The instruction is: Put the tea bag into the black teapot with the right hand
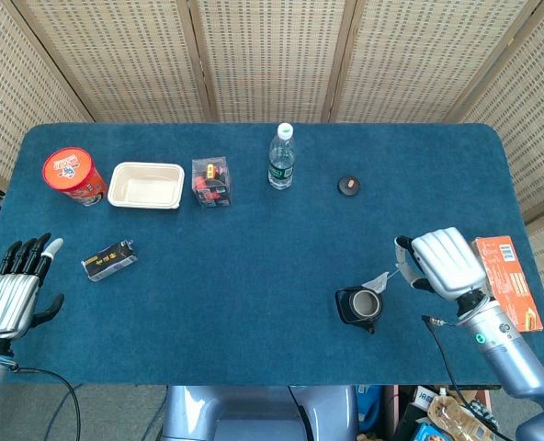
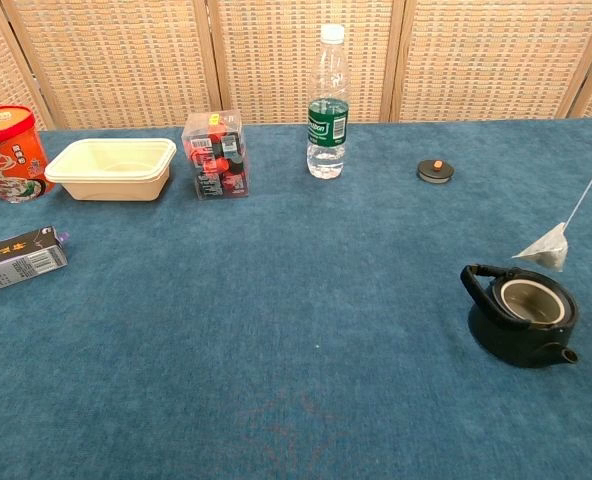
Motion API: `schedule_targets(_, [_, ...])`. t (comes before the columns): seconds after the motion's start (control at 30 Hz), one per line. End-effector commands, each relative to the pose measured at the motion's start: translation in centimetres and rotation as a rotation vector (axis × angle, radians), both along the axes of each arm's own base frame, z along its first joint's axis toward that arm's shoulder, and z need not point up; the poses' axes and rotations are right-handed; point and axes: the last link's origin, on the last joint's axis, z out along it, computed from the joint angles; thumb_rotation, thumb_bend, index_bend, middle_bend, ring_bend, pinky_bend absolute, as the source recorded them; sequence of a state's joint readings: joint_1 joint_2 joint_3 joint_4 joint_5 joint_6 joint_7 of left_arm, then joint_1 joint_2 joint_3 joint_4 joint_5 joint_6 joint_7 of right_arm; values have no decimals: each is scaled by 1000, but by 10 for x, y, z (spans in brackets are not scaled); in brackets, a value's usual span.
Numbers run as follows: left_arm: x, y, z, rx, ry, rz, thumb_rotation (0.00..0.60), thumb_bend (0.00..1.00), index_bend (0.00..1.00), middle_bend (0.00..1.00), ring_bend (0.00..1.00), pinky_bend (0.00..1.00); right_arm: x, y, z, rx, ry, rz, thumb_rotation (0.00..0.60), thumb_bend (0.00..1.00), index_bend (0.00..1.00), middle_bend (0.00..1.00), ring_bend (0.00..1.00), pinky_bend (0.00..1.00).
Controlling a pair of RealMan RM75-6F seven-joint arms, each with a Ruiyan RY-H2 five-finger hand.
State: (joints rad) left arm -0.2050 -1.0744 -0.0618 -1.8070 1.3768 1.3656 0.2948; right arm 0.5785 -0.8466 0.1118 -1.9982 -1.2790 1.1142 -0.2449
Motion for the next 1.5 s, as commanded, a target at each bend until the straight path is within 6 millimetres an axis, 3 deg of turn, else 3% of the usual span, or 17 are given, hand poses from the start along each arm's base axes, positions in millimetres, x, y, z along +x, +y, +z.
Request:
schedule_targets(0.03, [0,0,0,1,1,0,600,374,0,0,0,0,-2,1,-3,15,9,-3,600,635,650,907,928,1000])
schedule_targets(0.7, [0,0,0,1,-1,1,600,373,0,0,0,0,-12,14,-7,45,15,-25,600,635,656,911,929,1000])
schedule_targets(1.5, [-4,-1,-2,-5,-9,6,600,374,0,0,0,0,2,24,-6,54,23,12,600,634,656,912,929,1000])
